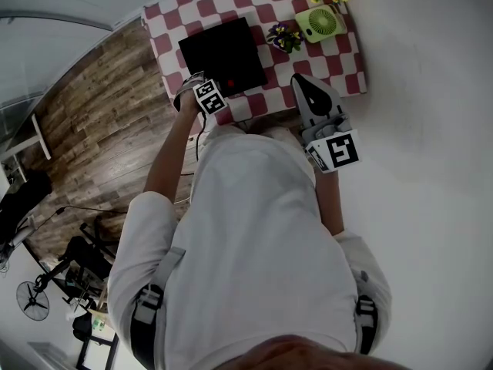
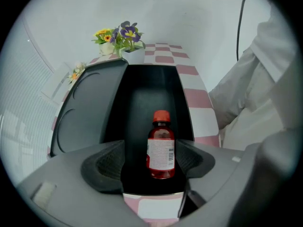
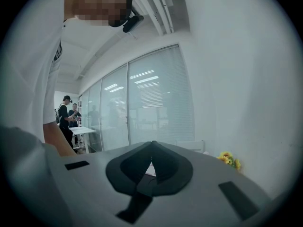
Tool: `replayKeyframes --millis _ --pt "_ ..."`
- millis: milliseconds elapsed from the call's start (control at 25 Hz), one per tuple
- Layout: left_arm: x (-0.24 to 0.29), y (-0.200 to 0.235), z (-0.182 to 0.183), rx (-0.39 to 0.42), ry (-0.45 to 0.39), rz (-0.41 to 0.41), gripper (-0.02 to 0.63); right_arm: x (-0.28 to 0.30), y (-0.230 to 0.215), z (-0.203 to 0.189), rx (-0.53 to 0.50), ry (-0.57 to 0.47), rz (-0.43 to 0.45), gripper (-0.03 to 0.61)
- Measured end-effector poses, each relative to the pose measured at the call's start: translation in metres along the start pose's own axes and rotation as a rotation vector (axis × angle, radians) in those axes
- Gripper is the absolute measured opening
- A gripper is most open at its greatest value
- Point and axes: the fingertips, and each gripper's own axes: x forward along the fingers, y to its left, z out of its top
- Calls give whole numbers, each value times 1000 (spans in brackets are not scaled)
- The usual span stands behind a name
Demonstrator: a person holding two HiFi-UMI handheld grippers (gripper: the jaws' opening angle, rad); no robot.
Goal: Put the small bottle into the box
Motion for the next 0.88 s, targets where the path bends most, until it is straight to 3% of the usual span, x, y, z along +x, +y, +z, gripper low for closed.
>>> replayKeyframes --millis 320,480,680,880 --pt "-29 -1 8 -57 -93 19 336 6 9 1 -5 -12 43 2" --pt "-53 -2 15 -136 -177 31 333 11 16 2 -13 -18 73 2" --pt "-90 1 26 -311 -354 20 327 19 24 4 -17 -22 111 2" --pt "-141 5 39 -430 -569 41 319 27 36 7 -25 -29 154 2"
